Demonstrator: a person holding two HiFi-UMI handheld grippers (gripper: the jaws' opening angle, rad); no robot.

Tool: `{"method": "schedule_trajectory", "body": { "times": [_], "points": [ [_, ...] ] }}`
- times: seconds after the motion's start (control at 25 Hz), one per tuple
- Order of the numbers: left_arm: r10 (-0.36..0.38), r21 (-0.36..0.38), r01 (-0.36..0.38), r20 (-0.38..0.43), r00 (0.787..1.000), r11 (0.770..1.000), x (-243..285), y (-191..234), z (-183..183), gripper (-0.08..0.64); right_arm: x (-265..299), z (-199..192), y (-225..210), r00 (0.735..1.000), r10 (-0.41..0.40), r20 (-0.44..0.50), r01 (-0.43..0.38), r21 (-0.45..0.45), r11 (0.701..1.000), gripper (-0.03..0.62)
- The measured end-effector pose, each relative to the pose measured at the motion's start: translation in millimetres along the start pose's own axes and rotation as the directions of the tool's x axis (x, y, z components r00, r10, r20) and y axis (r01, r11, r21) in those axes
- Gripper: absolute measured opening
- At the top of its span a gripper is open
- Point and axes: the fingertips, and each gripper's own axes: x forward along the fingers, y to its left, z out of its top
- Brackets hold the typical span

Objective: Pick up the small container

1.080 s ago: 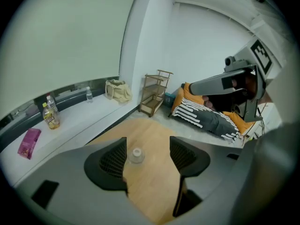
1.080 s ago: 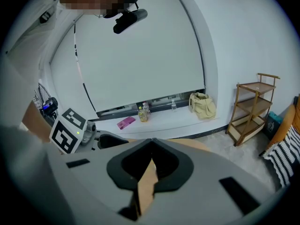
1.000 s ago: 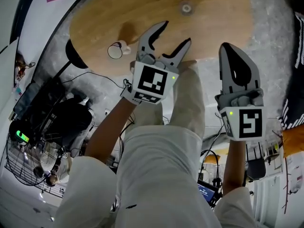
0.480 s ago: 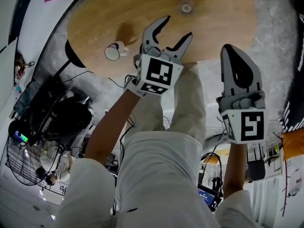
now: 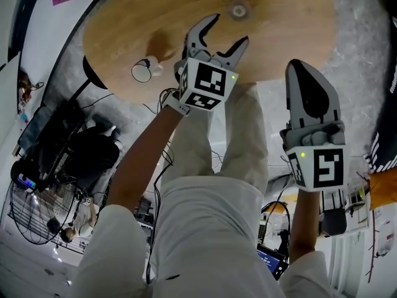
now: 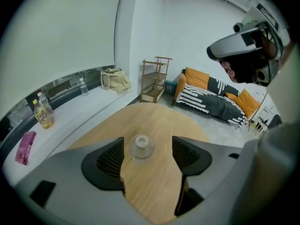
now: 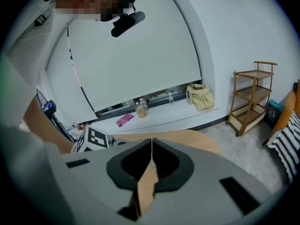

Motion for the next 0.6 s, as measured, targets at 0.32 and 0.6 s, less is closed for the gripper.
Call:
{"method": "schedule_trajectory", "body": {
  "times": [0.32,0.6],
  "points": [
    [-0.012,0.093,0.015,-0.035,0.999,0.996,36,3,-13,0.319,4,-10,-6,1.000,-0.004,-0.017,0.004,0.021,1.000,0.012],
    [-0.008,0.122,0.014,-0.050,0.999,0.992,58,8,-19,0.325,7,-17,-7,1.000,-0.002,-0.031,0.003,0.031,1.000,0.011]
  ]
}}
